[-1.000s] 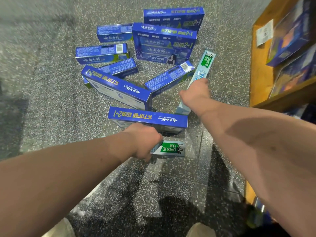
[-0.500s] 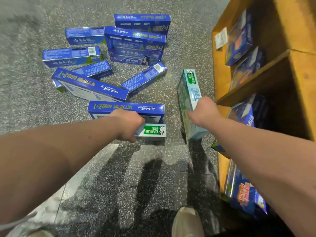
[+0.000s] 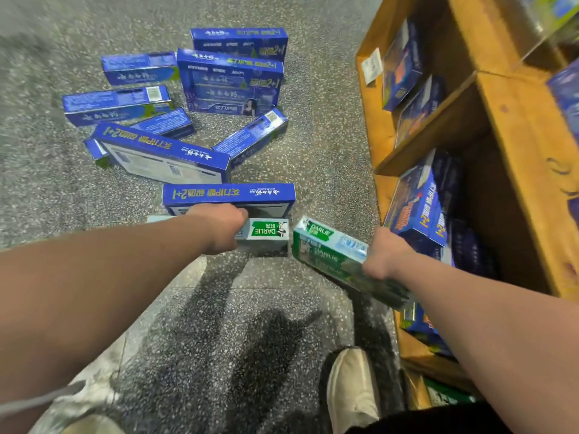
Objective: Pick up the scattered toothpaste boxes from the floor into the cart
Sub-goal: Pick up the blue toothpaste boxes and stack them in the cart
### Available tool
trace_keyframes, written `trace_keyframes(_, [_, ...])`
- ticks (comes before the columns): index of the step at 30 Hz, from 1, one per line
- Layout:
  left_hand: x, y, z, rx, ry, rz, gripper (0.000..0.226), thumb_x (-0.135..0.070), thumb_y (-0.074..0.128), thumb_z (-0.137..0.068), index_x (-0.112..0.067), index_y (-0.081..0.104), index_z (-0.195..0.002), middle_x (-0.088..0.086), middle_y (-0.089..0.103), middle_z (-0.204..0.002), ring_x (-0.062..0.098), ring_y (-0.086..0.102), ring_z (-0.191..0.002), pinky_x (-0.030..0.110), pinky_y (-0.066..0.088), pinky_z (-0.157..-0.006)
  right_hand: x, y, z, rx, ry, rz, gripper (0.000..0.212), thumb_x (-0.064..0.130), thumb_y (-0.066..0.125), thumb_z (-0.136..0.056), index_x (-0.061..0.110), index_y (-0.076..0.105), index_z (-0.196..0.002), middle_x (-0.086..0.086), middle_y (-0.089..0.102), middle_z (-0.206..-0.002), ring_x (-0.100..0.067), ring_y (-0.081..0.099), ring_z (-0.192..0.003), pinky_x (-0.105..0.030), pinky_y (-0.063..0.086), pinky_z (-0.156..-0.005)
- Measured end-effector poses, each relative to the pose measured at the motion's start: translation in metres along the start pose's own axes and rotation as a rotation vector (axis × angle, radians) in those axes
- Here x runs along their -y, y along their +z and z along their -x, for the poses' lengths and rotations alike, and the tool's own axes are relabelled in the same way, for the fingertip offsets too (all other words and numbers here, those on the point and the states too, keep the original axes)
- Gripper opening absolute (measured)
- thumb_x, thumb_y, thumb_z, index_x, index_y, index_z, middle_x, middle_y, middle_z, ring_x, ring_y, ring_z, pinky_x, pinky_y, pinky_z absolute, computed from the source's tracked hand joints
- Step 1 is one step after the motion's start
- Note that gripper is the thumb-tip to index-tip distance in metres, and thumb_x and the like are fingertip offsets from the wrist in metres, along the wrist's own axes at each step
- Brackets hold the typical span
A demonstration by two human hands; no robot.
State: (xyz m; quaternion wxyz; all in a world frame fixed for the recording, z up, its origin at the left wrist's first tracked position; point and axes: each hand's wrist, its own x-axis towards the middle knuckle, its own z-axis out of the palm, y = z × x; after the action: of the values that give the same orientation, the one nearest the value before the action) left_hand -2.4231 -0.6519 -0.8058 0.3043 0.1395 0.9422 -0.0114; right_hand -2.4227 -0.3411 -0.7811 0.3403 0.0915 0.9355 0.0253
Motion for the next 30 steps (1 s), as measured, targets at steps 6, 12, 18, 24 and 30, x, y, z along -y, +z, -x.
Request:
trace_keyframes(6, [0.011, 0.003, 0.024, 0.035, -0.104, 0.078, 0.039, -0.043, 0.074, -0.087, -0.02, 0.052, -0.11, -0.004, 0.052, -0.093, 0.019, 0.057, -0.086, 0.033, 0.051, -0.071, 0.016, 0.012, 0.018, 0.108, -0.033, 0.007, 0.036, 0.018, 0.065, -0.085, 0.0, 0.042, -0.105, -0.014, 0.06, -0.099, -0.031, 0.062, -0.09, -0.032, 0.047, -0.069])
trace_keyframes(12, [-0.002, 0.012, 0.042, 0.088, -0.233, 0.417, 0.071, -0.032, 0.081, -0.085, -0.005, 0.039, -0.136, 0.003, 0.051, -0.098, 0.022, 0.058, -0.087, 0.027, 0.049, -0.069, 0.06, 0.033, 0.037, 0.345, -0.057, -0.259, 0.087, -0.008, 0.079, -0.071, 0.009, 0.026, -0.137, -0.016, 0.054, -0.106, -0.025, 0.065, -0.075, -0.025, 0.047, -0.04])
trace_keyframes(18, [-0.017, 0.028, 0.038, 0.17, -0.523, 1.077, 0.072, -0.013, 0.08, -0.087, -0.009, 0.018, -0.123, 0.026, 0.056, -0.096, 0.036, 0.068, -0.057, 0.034, 0.054, -0.039, 0.11, 0.057, 0.053, 0.393, -0.112, -0.422, 0.076, -0.007, 0.081, -0.074, 0.021, 0.032, -0.124, -0.012, 0.056, -0.107, -0.026, 0.07, -0.076, -0.027, 0.06, -0.054])
trace_keyframes(24, [-0.015, 0.038, 0.035, 0.196, -0.54, 1.386, 0.043, -0.004, 0.074, -0.091, -0.009, 0.032, -0.099, 0.016, 0.073, -0.085, 0.033, 0.076, -0.076, 0.044, 0.063, -0.068, 0.135, 0.065, 0.049, 0.394, -0.174, -0.344, 0.075, -0.001, 0.081, -0.07, 0.024, 0.031, -0.121, -0.009, 0.062, -0.103, -0.029, 0.068, -0.09, -0.046, 0.062, -0.08])
trace_keyframes(30, [-0.003, 0.038, 0.036, 0.308, -0.503, 1.431, 0.032, -0.033, 0.07, -0.097, -0.006, 0.061, -0.113, 0.009, 0.078, -0.088, 0.026, 0.076, -0.075, 0.037, 0.063, -0.064, 0.144, 0.058, 0.049, 0.458, -0.209, -0.349, 0.079, 0.006, 0.084, -0.067, 0.021, 0.032, -0.124, -0.008, 0.061, -0.107, -0.025, 0.069, -0.092, -0.045, 0.063, -0.081])
